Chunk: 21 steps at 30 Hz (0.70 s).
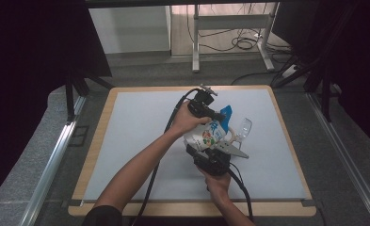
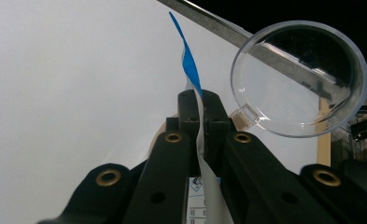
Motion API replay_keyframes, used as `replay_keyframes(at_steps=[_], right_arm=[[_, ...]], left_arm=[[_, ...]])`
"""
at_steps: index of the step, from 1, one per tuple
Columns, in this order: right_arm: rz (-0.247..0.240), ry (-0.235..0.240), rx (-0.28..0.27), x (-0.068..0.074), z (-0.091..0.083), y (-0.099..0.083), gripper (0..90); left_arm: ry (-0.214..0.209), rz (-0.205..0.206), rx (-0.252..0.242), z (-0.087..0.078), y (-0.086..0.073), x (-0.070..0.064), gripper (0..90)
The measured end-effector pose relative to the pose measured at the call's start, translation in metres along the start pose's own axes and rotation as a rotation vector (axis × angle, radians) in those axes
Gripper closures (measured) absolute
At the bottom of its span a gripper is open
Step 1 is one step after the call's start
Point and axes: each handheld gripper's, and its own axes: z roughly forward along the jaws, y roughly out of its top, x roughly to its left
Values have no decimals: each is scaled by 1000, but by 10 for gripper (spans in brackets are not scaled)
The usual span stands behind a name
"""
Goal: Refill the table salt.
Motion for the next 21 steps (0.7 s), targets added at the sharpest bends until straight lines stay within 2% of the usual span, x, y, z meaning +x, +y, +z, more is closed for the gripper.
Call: replay_keyframes(at_steps=[21], right_arm=[[-1,10,3,-1,-1,0,564]], left_arm=[[3,4,5,0,0,0,896]])
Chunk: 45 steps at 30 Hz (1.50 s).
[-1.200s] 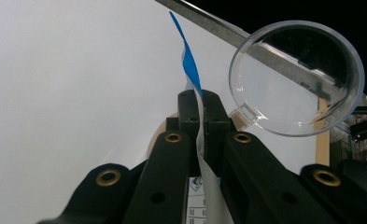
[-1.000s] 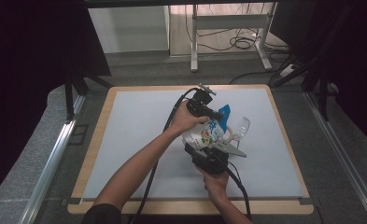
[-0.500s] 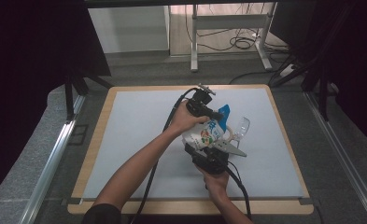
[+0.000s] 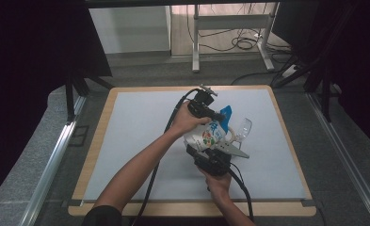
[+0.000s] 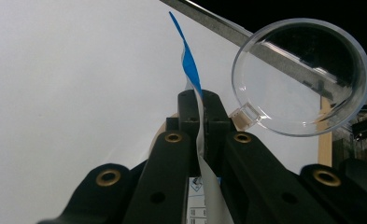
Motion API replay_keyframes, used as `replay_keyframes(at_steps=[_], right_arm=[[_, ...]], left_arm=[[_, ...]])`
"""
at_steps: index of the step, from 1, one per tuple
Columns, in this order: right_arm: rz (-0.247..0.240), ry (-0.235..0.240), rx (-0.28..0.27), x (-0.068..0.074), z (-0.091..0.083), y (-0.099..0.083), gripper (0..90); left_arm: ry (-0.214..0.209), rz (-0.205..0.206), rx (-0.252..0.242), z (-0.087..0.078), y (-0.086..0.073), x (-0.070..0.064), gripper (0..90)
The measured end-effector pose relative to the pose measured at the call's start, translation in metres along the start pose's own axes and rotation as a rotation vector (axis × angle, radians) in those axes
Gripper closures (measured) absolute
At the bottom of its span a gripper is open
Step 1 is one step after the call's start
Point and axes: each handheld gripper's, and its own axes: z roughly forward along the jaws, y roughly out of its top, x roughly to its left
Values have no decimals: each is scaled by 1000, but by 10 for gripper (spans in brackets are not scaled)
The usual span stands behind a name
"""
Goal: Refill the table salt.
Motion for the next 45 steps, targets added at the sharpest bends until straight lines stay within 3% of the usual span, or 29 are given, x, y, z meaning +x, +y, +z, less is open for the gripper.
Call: replay_keyframes(at_steps=[45], right_arm=[[19,-35,-24,2,1,-2,565]], left_arm=[[-6,6,28,5,3,1,896]])
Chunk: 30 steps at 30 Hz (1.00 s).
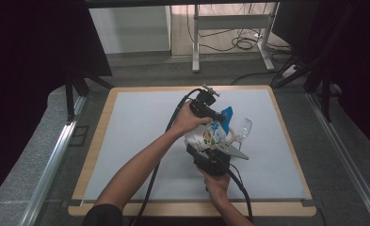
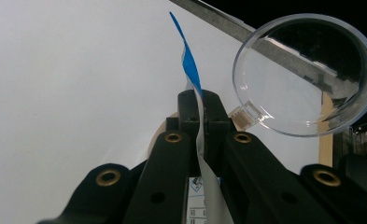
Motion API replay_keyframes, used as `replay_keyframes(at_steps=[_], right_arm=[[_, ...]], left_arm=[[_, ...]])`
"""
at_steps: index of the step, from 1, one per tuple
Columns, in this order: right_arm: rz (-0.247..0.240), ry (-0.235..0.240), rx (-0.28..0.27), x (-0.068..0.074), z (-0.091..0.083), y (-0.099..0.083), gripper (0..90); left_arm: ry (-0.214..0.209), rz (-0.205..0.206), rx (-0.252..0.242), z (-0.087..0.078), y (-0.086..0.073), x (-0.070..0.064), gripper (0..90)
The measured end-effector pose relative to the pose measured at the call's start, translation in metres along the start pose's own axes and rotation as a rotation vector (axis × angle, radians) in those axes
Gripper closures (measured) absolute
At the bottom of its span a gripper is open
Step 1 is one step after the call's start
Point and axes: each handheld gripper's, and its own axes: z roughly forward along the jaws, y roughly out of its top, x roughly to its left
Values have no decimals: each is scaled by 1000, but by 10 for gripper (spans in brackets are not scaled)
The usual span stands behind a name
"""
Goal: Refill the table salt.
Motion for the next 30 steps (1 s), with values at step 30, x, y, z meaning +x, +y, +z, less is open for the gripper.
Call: replay_keyframes(at_steps=[30], right_arm=[[-8,-14,-14,4,1,-2,567]], left_arm=[[-1,8,14,-1,0,-1,896]])
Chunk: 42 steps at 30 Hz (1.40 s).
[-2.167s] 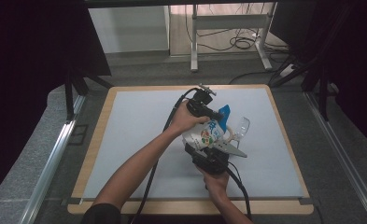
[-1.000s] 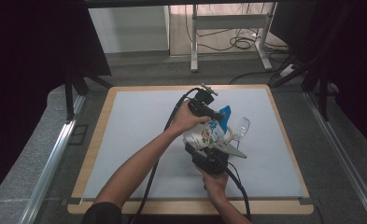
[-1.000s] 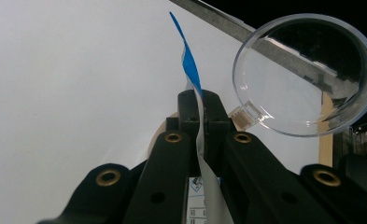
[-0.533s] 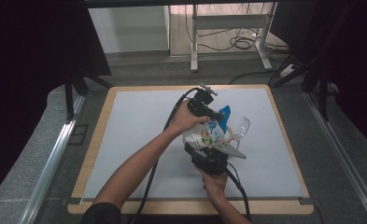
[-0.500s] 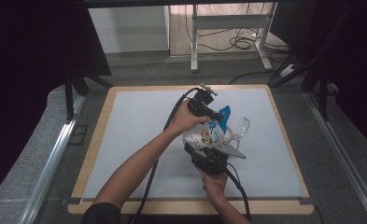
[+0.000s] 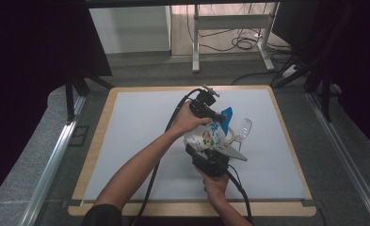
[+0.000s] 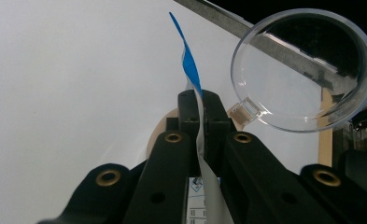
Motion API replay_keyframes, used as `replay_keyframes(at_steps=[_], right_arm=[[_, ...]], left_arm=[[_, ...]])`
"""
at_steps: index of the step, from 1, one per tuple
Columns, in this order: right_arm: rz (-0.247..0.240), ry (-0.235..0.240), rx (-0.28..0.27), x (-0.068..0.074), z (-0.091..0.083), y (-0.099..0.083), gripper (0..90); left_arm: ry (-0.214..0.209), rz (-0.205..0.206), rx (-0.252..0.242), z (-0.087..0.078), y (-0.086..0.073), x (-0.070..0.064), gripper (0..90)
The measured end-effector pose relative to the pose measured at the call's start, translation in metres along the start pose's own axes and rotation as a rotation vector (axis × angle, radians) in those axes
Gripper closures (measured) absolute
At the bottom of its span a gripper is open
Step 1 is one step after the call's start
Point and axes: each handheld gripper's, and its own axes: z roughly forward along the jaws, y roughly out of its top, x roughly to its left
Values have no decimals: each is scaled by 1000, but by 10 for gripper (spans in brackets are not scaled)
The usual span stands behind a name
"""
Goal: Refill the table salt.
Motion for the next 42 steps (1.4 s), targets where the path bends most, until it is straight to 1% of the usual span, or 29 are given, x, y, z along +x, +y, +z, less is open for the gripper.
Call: replay_keyframes(at_steps=[7,12,24,30,34,39,42], right_arm=[[2,4,1,-1,0,0,568],[15,8,5,-1,-1,1,568],[12,11,7,-1,-1,1,568],[7,25,4,-1,-2,2,568],[9,33,1,-1,-3,3,568],[-4,41,-5,-2,-5,4,568],[5,43,-3,-2,-5,4,569]], left_arm=[[1,1,1,0,0,0,896],[2,-1,3,0,0,0,896],[-2,-6,-3,0,-1,0,897],[0,-8,-3,-2,-1,0,896],[-1,1,-4,-4,0,0,896],[-2,-2,-11,-5,1,-1,896],[-3,0,-9,-5,1,0,896]])
